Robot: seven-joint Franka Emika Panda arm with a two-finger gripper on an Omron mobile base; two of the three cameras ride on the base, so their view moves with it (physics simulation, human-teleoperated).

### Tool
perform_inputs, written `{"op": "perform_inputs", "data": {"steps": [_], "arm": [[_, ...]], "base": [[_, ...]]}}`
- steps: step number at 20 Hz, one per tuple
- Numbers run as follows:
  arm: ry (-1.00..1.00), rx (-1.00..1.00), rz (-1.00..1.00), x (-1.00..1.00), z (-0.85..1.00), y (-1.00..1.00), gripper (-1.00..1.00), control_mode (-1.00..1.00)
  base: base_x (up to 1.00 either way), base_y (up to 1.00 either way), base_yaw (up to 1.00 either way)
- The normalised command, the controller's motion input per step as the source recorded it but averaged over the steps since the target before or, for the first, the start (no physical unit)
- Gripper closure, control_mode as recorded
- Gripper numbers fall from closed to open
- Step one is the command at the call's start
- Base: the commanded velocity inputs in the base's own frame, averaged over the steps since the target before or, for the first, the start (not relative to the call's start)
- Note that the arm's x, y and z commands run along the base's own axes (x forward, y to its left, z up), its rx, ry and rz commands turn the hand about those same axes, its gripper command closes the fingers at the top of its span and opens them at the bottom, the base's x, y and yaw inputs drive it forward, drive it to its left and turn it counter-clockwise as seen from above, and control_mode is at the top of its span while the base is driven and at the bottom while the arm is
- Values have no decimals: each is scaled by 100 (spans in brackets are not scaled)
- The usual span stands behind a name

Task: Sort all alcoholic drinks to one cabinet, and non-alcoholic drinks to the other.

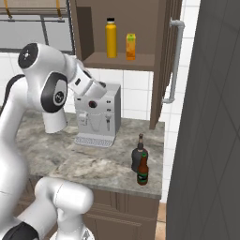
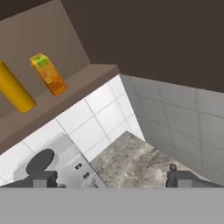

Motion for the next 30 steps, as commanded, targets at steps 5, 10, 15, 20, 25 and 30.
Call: {"op": "perform_inputs", "data": {"steps": [5,10,15,20,25,30], "arm": [[3,0,-6,-24,-7,4,-100,-100],[0,0,-5,-25,-8,2,-100,-100],[1,0,-5,-24,-13,0,-100,-100],[0,0,-5,-20,-14,0,-100,-100],[2,0,-4,-15,-18,1,-100,-100],[0,0,-3,-8,-20,18,-100,-100]], "base": [[0,0,0],[0,0,0],[0,0,0],[0,0,0],[0,0,0],[0,0,0]]}}
